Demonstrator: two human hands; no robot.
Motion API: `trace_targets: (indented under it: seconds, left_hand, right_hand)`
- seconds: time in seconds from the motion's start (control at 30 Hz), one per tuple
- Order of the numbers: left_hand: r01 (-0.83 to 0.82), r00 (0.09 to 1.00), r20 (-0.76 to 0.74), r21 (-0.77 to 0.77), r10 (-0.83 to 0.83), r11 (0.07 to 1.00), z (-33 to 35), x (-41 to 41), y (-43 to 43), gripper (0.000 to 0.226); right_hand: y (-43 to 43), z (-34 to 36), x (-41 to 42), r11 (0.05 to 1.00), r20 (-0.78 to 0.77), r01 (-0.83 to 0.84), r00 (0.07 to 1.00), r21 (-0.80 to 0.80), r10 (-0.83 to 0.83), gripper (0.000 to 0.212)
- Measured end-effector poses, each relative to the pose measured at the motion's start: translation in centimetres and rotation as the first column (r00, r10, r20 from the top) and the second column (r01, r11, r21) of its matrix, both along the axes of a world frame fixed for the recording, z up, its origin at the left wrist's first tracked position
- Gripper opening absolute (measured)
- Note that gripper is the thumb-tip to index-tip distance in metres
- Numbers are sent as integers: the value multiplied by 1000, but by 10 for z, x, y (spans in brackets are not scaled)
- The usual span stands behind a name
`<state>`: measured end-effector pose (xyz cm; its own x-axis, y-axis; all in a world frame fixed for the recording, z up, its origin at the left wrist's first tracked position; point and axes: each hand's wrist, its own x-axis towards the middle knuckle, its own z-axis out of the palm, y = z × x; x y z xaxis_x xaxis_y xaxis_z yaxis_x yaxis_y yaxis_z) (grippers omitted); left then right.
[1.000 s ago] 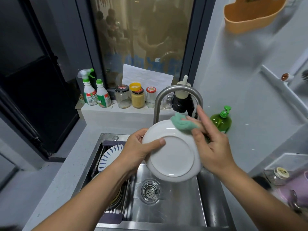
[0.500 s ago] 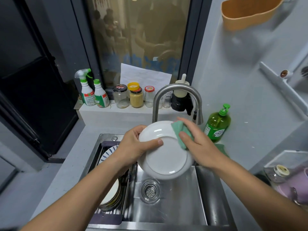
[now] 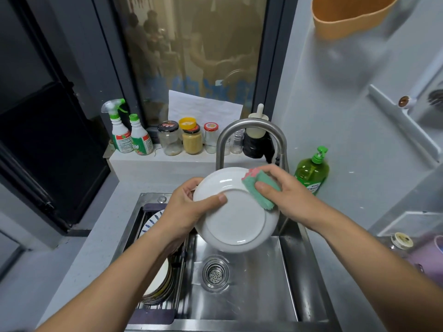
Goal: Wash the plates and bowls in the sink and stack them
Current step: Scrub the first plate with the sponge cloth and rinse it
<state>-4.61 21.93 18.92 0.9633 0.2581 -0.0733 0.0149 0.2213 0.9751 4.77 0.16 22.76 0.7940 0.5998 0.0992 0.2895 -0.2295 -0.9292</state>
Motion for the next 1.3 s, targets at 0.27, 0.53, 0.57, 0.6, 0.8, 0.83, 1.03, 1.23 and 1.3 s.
trace_targets:
  seconds: [0.27,0.53,0.57,0.6,0.8,0.83,1.03,1.23,1.3]
  left_hand:
    - [-35,997,66,62,30,997,6,10,-6,58]
    - [-249,959,13,-429,282,868,-1,13,-9,45]
    - [-254,957,-3,-490,289,834,-4,14,-14,45]
    - [-244,961,-20,-536,277,808,-7,14,-19,46]
    - [-37,986,-165,-234,-2,972,-3,11,-3,47]
    - [0,989,-149,-163,-25,987,3,14,5,46]
    - [256,962,-152,223,-226,941,38,30,14,39]
    - [103,995,-20,36,-102,994,26,30,5,48]
    - [11,1000,-8,-59,-12,998,20,28,3,49]
  right_hand:
    - [15,11,5,997,185,-15,982,-78,29,23]
    - [29,-36,-22,757,-479,362,875,544,-75,30]
    - [32,-34,-22,731,-506,386,860,563,-64,28]
    - [34,-31,-21,719,-521,401,851,568,-63,24]
    - [5,1,2,792,-473,294,881,535,-7,28]
    - [1,5,5,823,-450,248,893,511,11,30]
    - [1,29,9,974,-383,1,920,225,88,27]
    - [4,23,4,962,-291,99,956,254,-22,24]
    - [5,11,-3,928,-296,184,951,324,-85,24]
